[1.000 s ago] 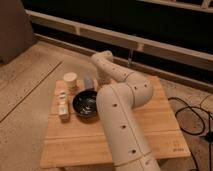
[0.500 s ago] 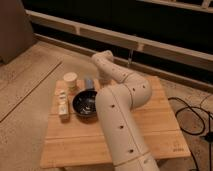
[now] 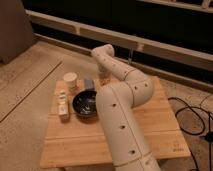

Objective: Place the pepper on the white sponge

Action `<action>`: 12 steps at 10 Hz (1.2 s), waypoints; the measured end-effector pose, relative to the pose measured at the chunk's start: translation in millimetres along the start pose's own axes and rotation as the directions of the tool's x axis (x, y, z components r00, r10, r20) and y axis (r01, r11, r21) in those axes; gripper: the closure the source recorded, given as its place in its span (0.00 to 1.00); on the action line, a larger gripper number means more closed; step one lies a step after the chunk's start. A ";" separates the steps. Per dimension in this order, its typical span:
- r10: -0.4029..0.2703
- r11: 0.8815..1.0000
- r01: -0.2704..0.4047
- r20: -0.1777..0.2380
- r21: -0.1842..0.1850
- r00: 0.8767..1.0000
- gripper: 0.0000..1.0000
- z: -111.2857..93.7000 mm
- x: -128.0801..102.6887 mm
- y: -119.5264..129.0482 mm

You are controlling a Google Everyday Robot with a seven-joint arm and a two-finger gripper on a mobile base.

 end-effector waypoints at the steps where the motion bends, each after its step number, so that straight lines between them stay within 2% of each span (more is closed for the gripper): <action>1: -0.022 1.000 0.022 0.029 -0.002 0.999 1.00 -12.0 -7.1 6.1; 3: -0.079 0.997 0.079 0.070 -0.005 0.994 1.00 -32.3 -15.2 22.4; 5: -0.129 0.991 0.132 0.087 -0.020 0.988 1.00 -42.7 -18.1 50.2; 10: -0.132 0.991 0.134 0.086 -0.019 0.988 1.00 -42.1 -17.6 49.5; 12: -0.151 0.988 0.152 0.095 -0.005 0.984 1.00 -42.9 -22.4 52.7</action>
